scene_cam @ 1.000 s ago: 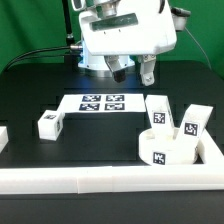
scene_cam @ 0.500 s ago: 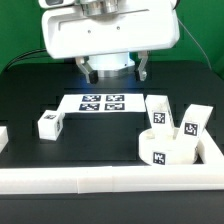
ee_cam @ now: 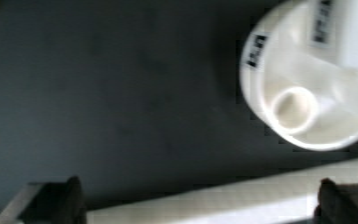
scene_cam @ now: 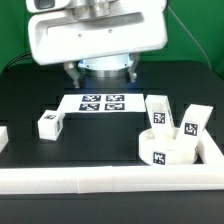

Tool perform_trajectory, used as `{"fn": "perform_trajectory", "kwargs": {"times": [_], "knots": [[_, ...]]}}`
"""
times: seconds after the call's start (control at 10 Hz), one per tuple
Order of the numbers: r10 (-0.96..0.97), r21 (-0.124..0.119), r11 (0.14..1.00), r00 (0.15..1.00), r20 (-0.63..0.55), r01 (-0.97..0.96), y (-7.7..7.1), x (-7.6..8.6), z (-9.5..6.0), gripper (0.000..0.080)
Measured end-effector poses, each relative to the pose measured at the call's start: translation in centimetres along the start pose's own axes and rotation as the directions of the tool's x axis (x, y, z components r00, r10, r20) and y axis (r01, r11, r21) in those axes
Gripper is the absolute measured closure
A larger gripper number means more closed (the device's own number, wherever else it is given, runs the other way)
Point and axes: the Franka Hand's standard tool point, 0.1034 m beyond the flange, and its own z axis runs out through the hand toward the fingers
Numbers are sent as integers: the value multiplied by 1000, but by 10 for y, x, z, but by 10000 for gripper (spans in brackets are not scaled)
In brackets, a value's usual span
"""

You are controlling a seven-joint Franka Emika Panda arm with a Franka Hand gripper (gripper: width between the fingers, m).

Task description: Assemble stool

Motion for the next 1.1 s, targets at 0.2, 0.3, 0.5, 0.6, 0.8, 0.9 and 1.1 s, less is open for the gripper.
{"fn": "perform_trajectory", "kwargs": {"times": [0.2,0.3,0.5,0.6,0.8,0.9,1.1], "knots": [[-18,-33,999,1000,-5,18,44,-19,14,151],[-15,-45,999,1000,-3,15,59,-24,19,151],[-7,-44,999,1000,-3,7,57,-23,20,151],[-7,-44,999,1000,-3,6,57,-23,20,151],[-4,-45,999,1000,-2,4,60,-24,21,151],[18,-53,998,1000,-17,-19,78,-34,31,151],[38,-93,995,999,-18,-39,100,-51,51,151]]}}
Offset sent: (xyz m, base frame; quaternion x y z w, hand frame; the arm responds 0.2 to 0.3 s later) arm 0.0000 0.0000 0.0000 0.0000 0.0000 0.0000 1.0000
